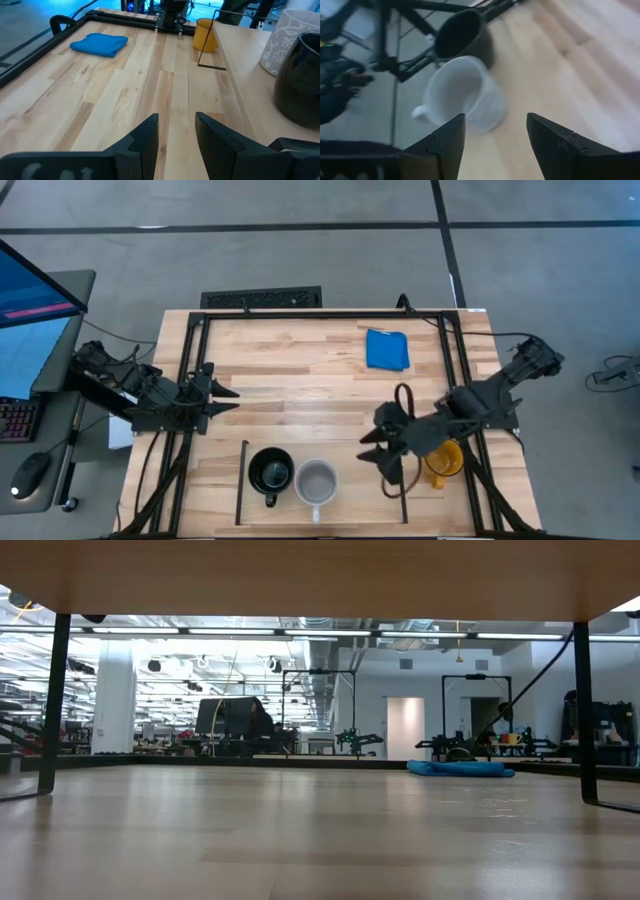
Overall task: Stack small to large cups/mugs on shelf
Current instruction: Put the orange mug beside the white mug on the shelf
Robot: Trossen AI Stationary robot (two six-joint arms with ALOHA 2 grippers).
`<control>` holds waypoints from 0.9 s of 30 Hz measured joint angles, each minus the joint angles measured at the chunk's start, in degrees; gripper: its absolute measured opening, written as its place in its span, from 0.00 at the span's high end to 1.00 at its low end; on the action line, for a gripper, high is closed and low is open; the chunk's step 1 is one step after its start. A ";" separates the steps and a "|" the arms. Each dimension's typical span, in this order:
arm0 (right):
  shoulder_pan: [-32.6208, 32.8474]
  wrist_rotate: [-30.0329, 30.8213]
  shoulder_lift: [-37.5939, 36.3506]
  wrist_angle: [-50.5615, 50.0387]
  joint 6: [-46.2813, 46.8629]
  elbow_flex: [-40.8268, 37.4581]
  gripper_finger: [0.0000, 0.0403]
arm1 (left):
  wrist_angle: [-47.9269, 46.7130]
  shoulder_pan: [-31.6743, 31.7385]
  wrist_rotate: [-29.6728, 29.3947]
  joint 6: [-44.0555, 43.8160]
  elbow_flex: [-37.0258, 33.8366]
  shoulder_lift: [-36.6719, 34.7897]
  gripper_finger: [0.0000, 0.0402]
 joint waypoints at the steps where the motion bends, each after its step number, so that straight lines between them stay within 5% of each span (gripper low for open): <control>1: 1.02 0.03 0.00 0.37 0.82 0.00 0.42 | -0.08 0.01 0.02 0.00 0.00 0.01 0.70; 10: 10.05 14.85 0.00 -9.48 13.96 0.00 0.42 | -0.31 -0.01 0.00 0.00 0.00 0.00 0.70; 27: 10.84 14.19 0.66 3.81 13.55 -0.04 0.42 | -0.31 0.01 -0.02 -4.24 0.00 0.00 0.70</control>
